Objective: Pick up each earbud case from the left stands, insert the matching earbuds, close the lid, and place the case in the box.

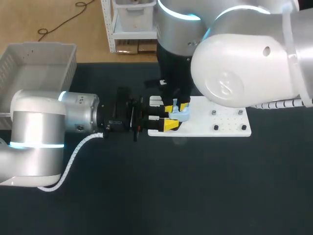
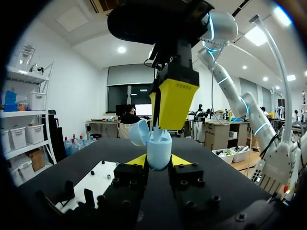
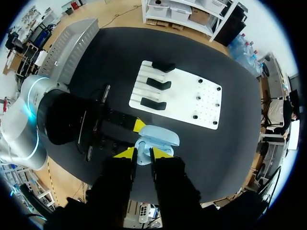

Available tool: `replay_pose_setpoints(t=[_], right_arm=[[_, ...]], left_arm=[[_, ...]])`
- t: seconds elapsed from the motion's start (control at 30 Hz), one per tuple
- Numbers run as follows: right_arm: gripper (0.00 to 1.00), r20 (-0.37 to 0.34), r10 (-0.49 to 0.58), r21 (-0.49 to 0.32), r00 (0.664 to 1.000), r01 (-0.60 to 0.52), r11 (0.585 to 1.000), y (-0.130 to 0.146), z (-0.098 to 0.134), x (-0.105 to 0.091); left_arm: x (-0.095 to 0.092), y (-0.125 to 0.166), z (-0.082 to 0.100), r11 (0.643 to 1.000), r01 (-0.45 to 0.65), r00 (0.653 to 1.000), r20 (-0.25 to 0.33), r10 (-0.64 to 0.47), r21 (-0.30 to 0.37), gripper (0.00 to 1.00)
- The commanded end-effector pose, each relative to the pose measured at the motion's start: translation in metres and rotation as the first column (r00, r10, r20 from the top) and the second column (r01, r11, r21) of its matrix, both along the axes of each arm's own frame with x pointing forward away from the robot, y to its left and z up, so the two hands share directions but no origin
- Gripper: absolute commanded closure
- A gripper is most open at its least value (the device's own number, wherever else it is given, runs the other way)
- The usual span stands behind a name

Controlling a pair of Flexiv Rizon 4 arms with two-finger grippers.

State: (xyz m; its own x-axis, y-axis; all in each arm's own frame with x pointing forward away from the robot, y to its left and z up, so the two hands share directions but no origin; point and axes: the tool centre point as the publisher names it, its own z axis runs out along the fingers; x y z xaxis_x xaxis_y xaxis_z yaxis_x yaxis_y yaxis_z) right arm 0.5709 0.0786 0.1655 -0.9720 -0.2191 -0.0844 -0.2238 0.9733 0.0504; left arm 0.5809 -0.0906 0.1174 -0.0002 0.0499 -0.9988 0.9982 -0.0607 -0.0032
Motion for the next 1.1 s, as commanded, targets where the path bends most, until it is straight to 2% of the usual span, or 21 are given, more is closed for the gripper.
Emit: replay_pose_setpoints(t=[0.03,0.07,0.1,0.17,0.3,0.67,0.83,0.93,1.1], right_arm=[[1.0,-0.007,0.003,0.0,1.0,-0.003,1.0,0.001,-0.001,0.002],[0.99,-0.007,0.003,0.001,1.0,-0.003,1.0,0.001,-0.001,0.002],[0.87,-0.007,0.004,0.001,1.0,-0.004,1.0,0.001,-0.001,0.002],[0.74,-0.006,0.006,0.002,1.0,-0.006,1.0,0.002,-0.001,0.003],[0.55,-0.002,0.007,0.003,1.0,-0.007,1.0,0.002,0.0,0.003],[0.5,0.02,0.009,0.006,1.0,-0.01,1.0,0.002,0.01,-0.006],[0.24,0.048,-0.037,0.026,0.998,0.036,0.999,-0.009,0.02,-0.003],[0.0,0.069,-0.091,0.05,0.993,0.088,0.995,-0.019,0.028,0.006],[0.0,0.099,-0.18,0.069,0.979,0.174,0.982,-0.033,0.031,0.025]], left_arm=[[-0.001,0.0,0.0,1.0,-0.005,1.0,0.003,0.005,-0.003,1.0],[-0.001,0.0,0.0,1.0,-0.005,1.0,0.003,0.005,-0.003,1.0],[-0.001,0.0,0.0,1.0,-0.005,1.0,0.003,0.005,-0.003,1.0],[-0.001,0.0,0.0,1.0,-0.005,1.0,0.003,0.005,-0.003,1.0],[-0.001,0.0,0.0,1.0,-0.005,1.0,0.003,0.005,-0.003,1.0],[-0.001,0.0,0.0,1.0,-0.005,1.0,0.003,0.005,-0.003,1.0],[-0.001,0.0,0.0,1.0,-0.005,1.0,0.003,0.005,-0.003,1.0],[-0.001,0.0,0.0,1.0,-0.005,1.0,0.003,0.005,-0.003,1.0],[-0.001,0.0,0.0,1.0,-0.005,1.0,0.003,0.005,-0.003,1.0]])
